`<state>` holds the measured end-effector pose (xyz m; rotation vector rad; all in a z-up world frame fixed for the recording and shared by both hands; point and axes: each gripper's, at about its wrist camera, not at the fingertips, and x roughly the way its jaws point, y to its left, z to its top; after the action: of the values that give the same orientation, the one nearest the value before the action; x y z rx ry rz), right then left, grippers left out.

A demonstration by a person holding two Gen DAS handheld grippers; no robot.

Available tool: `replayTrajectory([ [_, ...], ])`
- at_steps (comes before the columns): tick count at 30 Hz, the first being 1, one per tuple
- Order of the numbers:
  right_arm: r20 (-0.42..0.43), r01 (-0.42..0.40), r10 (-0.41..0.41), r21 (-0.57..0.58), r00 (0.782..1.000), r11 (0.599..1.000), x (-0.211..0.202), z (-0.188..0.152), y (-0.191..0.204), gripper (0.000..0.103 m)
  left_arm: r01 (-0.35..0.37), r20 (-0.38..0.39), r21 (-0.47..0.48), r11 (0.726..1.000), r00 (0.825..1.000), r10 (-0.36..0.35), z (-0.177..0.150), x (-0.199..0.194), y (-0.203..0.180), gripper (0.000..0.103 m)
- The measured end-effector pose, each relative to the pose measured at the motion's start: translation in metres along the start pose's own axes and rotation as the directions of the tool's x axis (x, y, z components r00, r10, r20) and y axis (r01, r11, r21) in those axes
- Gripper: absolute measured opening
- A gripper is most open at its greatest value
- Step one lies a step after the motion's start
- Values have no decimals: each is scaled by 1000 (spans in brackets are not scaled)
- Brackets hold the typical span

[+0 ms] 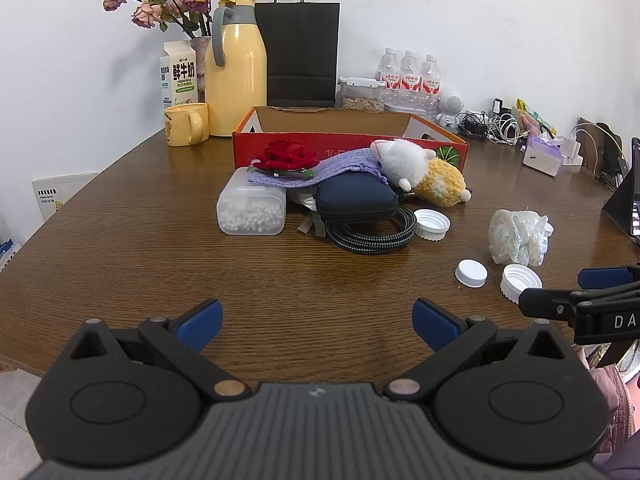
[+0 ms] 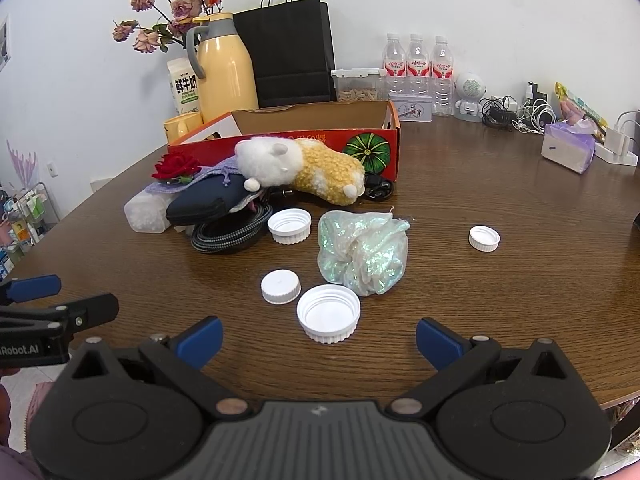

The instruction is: Organize objects

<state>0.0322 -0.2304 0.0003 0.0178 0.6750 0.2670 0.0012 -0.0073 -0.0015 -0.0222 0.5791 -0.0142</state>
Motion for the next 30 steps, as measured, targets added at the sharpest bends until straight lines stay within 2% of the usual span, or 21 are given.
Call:
replayTrajectory([
  [30,4,0,0,8,1000,1000,0,-1,-1,103,10,-1,0,1000,1000,-10,1,4,-3,103],
])
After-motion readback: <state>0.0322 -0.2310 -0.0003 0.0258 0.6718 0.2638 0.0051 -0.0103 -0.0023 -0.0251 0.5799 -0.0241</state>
